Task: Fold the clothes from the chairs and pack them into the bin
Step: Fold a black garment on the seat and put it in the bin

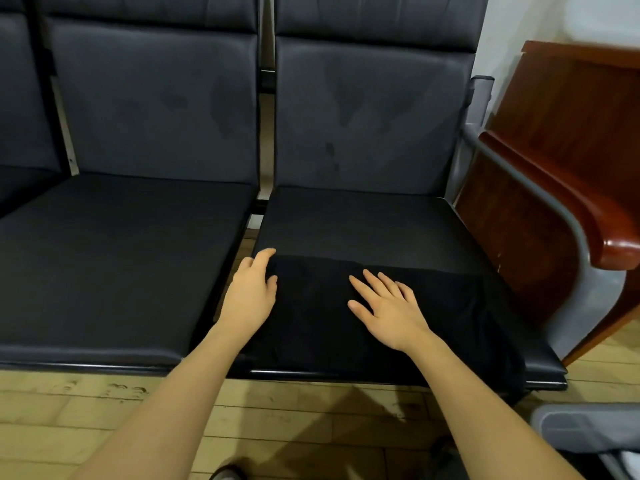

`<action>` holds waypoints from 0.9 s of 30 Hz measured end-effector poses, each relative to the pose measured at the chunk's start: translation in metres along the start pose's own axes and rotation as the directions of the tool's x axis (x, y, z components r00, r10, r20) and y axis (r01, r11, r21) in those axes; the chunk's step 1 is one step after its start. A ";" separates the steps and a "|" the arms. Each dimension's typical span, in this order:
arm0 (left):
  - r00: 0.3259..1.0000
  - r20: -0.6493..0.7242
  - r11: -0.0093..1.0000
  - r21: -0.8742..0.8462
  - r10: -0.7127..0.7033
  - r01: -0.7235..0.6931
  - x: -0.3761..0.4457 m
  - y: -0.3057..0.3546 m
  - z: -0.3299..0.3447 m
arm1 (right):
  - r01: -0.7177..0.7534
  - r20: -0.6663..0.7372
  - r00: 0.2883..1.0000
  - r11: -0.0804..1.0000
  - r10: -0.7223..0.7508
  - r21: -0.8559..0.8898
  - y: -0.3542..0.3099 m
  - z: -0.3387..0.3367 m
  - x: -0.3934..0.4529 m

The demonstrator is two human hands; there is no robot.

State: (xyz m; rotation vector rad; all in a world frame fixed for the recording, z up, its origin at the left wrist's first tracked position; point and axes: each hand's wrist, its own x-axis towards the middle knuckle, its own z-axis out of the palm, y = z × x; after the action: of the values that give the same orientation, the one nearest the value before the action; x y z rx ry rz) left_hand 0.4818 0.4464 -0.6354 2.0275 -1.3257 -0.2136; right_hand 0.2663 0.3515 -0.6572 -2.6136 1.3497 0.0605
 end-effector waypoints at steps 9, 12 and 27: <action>0.942 -0.185 0.958 -0.011 0.279 -0.286 -0.002 0.034 -0.023 | 0.078 -0.124 0.991 0.973 -0.052 0.218 -0.048 0.009 0.010; 0.892 -0.177 0.908 0.037 0.416 -0.417 -0.004 0.053 -0.014 | 0.119 -0.238 0.970 0.939 -0.041 0.324 -0.028 -0.002 -0.001; 0.892 0.036 0.877 -0.205 0.450 -0.434 -0.010 0.159 0.086 | -0.083 -0.287 0.941 0.944 0.180 0.321 0.088 -0.003 -0.050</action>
State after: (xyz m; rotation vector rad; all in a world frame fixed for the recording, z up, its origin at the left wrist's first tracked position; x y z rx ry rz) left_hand 0.3178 0.3777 -0.6014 1.5192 -1.7121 -0.2063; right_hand 0.1657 0.3414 -0.6623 -2.3356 1.4937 -0.5240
